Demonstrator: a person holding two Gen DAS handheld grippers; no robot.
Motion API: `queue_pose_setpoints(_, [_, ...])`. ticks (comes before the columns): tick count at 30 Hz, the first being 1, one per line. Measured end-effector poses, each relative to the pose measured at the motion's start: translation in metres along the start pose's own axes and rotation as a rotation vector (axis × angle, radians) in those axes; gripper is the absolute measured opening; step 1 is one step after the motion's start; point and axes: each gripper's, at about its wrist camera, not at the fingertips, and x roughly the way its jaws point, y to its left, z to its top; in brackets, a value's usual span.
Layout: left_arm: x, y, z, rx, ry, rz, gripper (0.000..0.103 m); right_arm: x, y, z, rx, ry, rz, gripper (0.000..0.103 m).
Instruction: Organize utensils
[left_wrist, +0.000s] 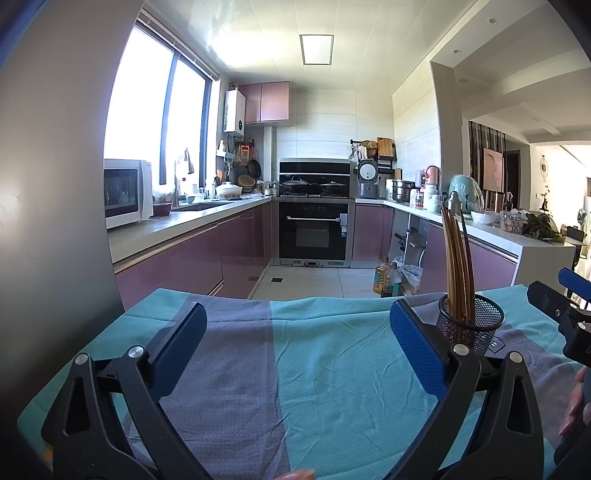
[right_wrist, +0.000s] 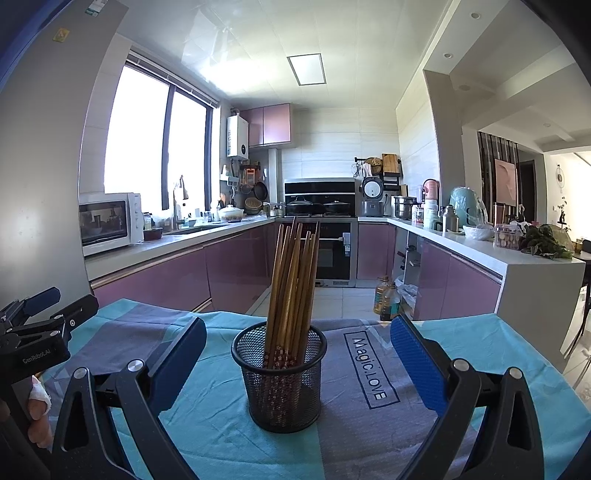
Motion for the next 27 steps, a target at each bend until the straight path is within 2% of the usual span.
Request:
queue_pose_setpoints(16, [0.003, 0.0, -0.003, 0.01, 0.019, -0.011, 0.097, 0.005, -0.004, -0.004, 0.012, 0.021, 0.006, 0.097])
queue_pose_setpoints(19, [0.007, -0.003, -0.006, 0.015, 0.05, -0.025, 0.097, 0.007, -0.007, -0.005, 0.016, 0.035, 0.007, 0.097])
queue_pose_setpoints(21, [0.017, -0.003, -0.008, 0.011, 0.104, -0.033, 0.097, 0.01, -0.014, -0.007, 0.016, 0.062, 0.0, 0.097])
queue_pose_setpoints(23, [0.033, 0.0, -0.012, 0.005, 0.192, -0.034, 0.097, 0.022, -0.028, -0.011, 0.017, 0.137, -0.045, 0.097])
queue_pose_setpoints(26, [0.061, 0.005, -0.022, 0.004, 0.32, -0.036, 0.097, 0.056, -0.063, -0.025, 0.017, 0.346, -0.137, 0.097])
queue_pose_setpoints(27, [0.069, 0.008, -0.025, 0.006, 0.353, -0.039, 0.097, 0.064, -0.075, -0.03, 0.03, 0.388, -0.149, 0.097])
